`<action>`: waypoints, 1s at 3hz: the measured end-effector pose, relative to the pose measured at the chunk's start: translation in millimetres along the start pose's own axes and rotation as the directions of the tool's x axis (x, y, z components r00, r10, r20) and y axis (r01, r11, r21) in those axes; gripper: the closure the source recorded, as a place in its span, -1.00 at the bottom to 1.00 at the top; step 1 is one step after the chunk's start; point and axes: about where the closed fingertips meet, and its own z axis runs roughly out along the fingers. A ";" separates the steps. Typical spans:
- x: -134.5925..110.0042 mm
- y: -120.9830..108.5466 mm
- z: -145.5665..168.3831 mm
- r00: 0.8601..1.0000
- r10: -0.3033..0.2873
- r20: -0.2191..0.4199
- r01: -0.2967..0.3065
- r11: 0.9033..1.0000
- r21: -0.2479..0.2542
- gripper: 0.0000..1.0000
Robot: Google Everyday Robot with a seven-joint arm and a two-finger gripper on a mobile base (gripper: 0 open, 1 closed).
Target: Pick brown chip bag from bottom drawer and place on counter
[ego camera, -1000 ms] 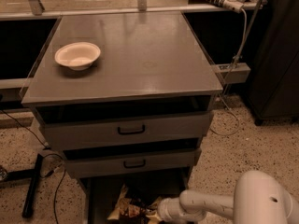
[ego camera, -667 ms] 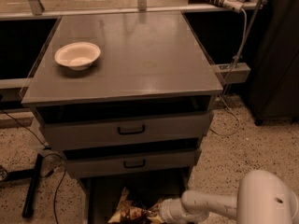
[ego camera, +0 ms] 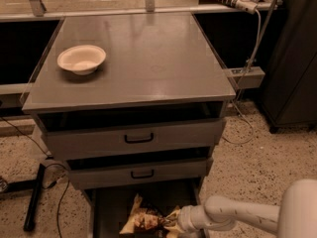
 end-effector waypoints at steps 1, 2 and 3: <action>-16.0 -2.6 -49.9 0.999 -0.050 -0.007 0.050 0.998 0.032 1.00; -31.7 -0.5 -110.7 0.994 -0.103 -0.033 0.105 0.991 0.082 1.00; -56.6 12.9 -173.5 0.981 -0.180 -0.068 0.188 0.973 0.135 1.00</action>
Offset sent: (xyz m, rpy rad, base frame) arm -0.0118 -0.1103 0.1772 -0.1114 -0.2261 0.0079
